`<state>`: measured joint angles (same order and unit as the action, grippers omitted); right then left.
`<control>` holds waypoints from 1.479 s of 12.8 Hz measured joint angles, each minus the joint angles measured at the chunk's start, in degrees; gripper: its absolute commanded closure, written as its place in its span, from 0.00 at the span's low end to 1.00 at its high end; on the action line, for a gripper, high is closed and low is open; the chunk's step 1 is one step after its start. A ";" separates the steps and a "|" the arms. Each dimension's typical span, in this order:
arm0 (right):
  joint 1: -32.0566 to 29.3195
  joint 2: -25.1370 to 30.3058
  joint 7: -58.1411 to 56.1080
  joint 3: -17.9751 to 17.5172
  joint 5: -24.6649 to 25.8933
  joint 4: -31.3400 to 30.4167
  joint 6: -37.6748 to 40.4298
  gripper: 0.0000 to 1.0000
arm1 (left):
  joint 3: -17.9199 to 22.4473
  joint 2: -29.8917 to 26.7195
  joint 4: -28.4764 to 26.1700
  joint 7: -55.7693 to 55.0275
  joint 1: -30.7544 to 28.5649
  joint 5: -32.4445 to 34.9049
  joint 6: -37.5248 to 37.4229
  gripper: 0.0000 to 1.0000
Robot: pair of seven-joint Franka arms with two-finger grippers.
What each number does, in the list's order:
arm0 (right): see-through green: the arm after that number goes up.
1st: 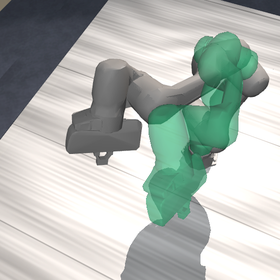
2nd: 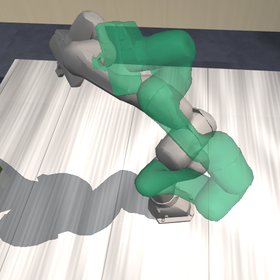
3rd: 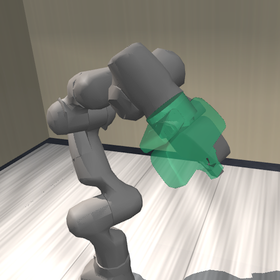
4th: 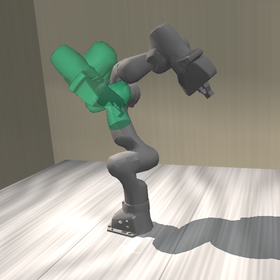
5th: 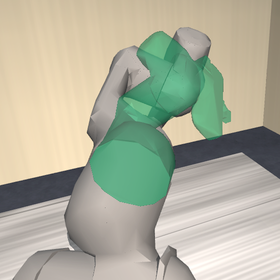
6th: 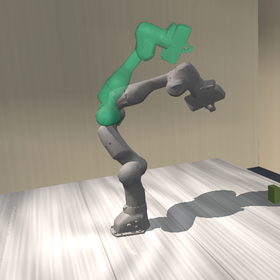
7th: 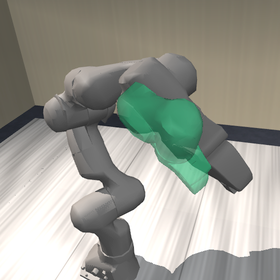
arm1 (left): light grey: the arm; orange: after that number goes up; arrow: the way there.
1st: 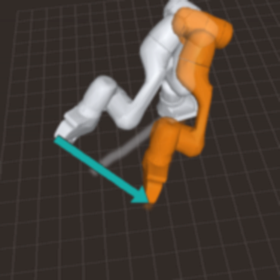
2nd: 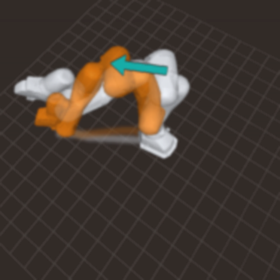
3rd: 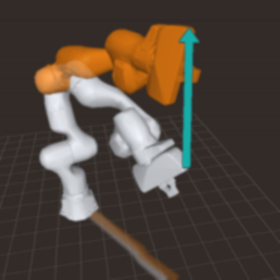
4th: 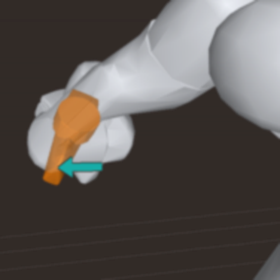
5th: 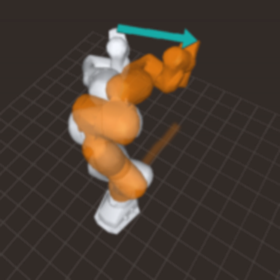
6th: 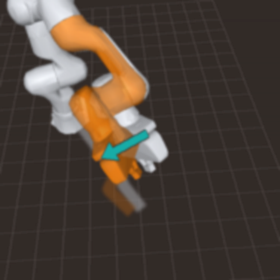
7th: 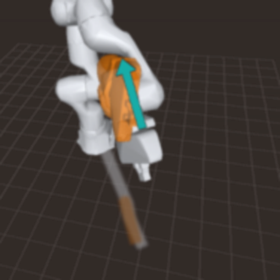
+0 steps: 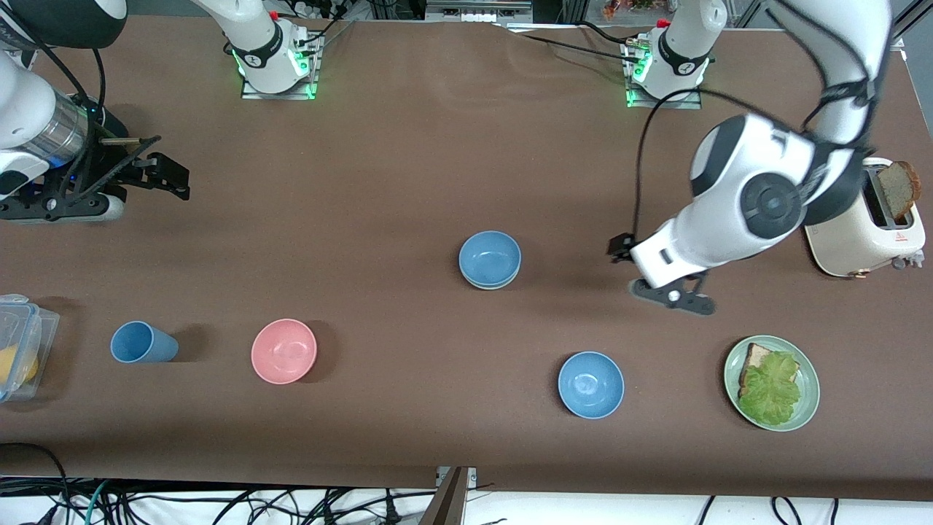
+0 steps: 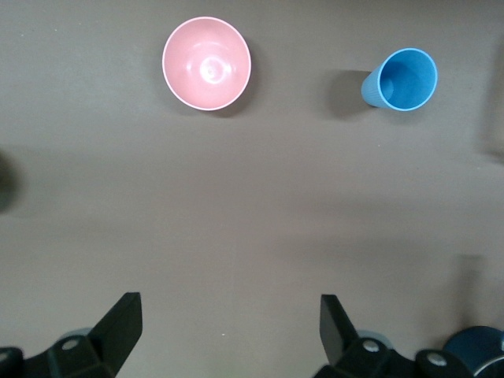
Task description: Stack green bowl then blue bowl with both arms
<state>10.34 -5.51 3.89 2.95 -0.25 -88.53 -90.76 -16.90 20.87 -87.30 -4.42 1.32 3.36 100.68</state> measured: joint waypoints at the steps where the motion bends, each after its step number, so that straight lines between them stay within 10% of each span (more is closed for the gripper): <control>1: 0.00 0.00 0.00 0.00 -0.48 0.00 0.00 0.00 | 0.10 -1.47 1.93 0.00 -0.71 0.80 -4.15 0.00; 9: 0.00 0.00 0.02 0.00 -1.06 0.00 0.01 0.00 | 0.67 -6.86 11.58 0.68 -3.50 -0.61 -20.74 0.00; 14: -0.02 0.00 0.02 0.02 -1.08 0.00 0.01 0.00 | 12.38 -14.92 -0.18 1.80 -1.52 -4.93 -13.54 0.00; 19: -0.05 0.00 0.02 0.17 -1.08 0.00 0.01 0.00 | 14.28 -18.16 -5.11 1.60 1.51 -4.93 -12.38 0.00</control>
<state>10.29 -5.51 3.91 3.11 -1.33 -88.54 -90.76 -2.61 2.71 -92.41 -2.82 2.83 -1.57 88.30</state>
